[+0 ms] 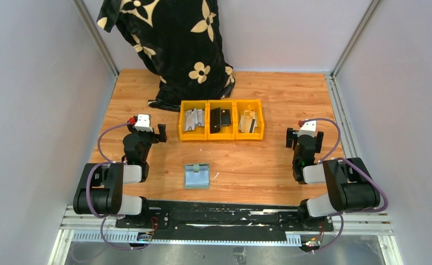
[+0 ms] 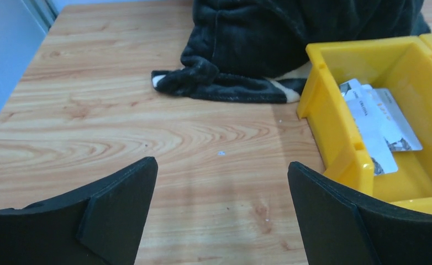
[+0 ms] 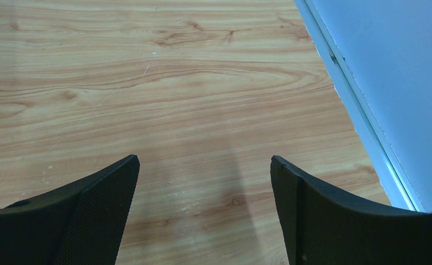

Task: Take the credit cards out of the card holder
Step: Reset both arms

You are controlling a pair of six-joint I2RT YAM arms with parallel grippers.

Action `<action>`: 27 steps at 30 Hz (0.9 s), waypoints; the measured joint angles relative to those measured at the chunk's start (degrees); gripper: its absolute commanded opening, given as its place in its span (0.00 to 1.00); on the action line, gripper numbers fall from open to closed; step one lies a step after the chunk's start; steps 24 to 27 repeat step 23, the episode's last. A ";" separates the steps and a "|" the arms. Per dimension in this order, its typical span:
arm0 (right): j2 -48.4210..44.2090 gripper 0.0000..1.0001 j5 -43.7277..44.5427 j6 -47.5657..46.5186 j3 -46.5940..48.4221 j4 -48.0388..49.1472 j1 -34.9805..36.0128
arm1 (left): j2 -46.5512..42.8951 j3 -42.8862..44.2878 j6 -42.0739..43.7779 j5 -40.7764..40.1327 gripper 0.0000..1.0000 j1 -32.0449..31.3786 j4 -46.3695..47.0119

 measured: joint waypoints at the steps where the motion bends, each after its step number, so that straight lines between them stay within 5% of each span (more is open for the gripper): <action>1: -0.04 0.92 -0.26 0.00 0.02 0.00 0.00 | 0.00 -0.11 0.11 -0.13 1.00 -0.13 -0.28; 27: -0.35 0.93 -1.51 0.00 0.00 0.04 0.00 | 0.02 -0.44 0.92 -1.81 1.00 -0.48 -2.73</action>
